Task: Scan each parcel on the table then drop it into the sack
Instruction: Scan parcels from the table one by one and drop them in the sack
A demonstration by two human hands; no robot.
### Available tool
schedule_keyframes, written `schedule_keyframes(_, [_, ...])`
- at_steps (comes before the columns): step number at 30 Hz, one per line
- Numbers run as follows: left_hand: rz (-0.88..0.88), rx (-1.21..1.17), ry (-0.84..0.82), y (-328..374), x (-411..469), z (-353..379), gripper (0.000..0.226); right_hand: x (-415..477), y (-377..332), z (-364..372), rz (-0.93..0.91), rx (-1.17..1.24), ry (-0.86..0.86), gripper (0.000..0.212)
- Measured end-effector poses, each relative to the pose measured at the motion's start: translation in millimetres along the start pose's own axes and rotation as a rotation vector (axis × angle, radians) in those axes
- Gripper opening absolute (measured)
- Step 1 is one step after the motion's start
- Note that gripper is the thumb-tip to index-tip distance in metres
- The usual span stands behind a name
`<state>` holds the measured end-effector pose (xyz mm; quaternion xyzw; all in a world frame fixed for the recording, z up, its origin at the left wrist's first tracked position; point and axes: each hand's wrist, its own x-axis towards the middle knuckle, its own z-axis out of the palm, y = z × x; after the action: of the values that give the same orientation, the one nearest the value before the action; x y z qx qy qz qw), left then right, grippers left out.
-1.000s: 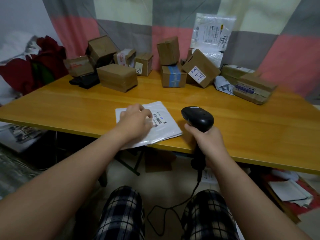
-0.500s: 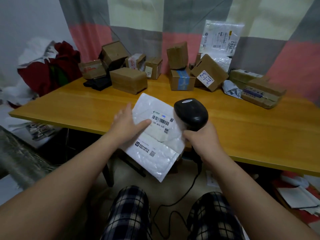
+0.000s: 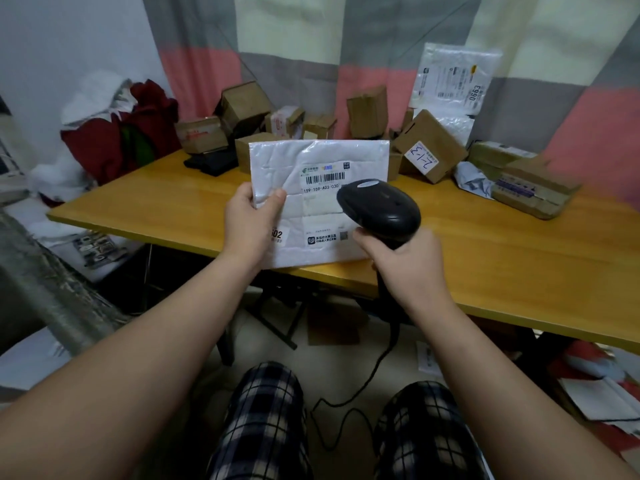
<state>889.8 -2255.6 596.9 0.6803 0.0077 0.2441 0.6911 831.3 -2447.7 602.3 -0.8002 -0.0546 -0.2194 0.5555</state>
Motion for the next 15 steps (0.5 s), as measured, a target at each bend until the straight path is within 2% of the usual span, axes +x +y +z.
schedule_keyframes(4, [-0.005,-0.015,-0.004,-2.8,-0.5,1.8,0.010,-3.9,1.7,8.2,0.007,-0.015,0.004,0.029])
schedule_keyframes(15, [0.008,-0.025,0.006,-5.0,-0.2,2.9,0.010,-4.1,4.3,6.6,0.002,-0.024,-0.010,0.019])
